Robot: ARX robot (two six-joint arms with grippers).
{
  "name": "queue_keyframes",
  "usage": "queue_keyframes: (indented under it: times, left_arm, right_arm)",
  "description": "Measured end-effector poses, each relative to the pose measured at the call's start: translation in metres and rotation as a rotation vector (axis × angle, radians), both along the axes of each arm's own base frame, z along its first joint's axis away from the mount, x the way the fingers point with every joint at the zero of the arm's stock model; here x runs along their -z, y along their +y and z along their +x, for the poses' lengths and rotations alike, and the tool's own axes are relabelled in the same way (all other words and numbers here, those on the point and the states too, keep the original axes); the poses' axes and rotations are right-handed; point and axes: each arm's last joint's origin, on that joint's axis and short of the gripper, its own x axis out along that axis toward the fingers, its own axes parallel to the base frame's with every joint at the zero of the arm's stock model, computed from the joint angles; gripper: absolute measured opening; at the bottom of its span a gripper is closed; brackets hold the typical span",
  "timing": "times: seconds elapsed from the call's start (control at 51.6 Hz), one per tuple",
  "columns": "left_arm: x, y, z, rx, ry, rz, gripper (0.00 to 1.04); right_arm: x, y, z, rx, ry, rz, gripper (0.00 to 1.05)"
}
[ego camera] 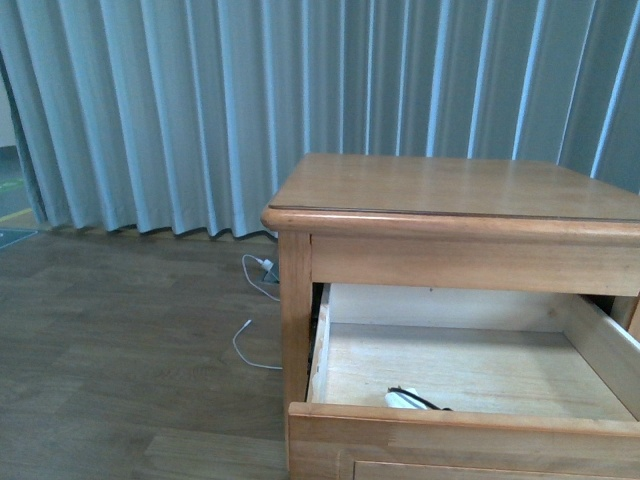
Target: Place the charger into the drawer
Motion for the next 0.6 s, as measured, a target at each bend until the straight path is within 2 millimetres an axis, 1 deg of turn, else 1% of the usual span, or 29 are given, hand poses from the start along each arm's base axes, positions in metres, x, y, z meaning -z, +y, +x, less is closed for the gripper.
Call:
queue_keyframes:
  times: [0.523, 0.542, 0.562, 0.6]
  left_arm:
    - [-0.0001, 0.0001, -0.0001, 0.0, -0.001, -0.002, 0.99]
    - [0.0001, 0.0, -0.0001, 0.005, -0.001, 0.002, 0.98]
    - [0.0001, 0.0006, -0.0004, 0.022, -0.012, 0.011, 0.96]
    - [0.0042, 0.0028, -0.0013, 0.067, -0.033, 0.037, 0.87]
  right_arm:
    - [0.0, 0.0, 0.0, 0.0, 0.0, 0.0, 0.97]
    - [0.0, 0.0, 0.0, 0.0, 0.0, 0.0, 0.97]
    - [0.0, 0.0, 0.0, 0.0, 0.0, 0.0, 0.97]
    - [0.0, 0.0, 0.0, 0.0, 0.0, 0.0, 0.97]
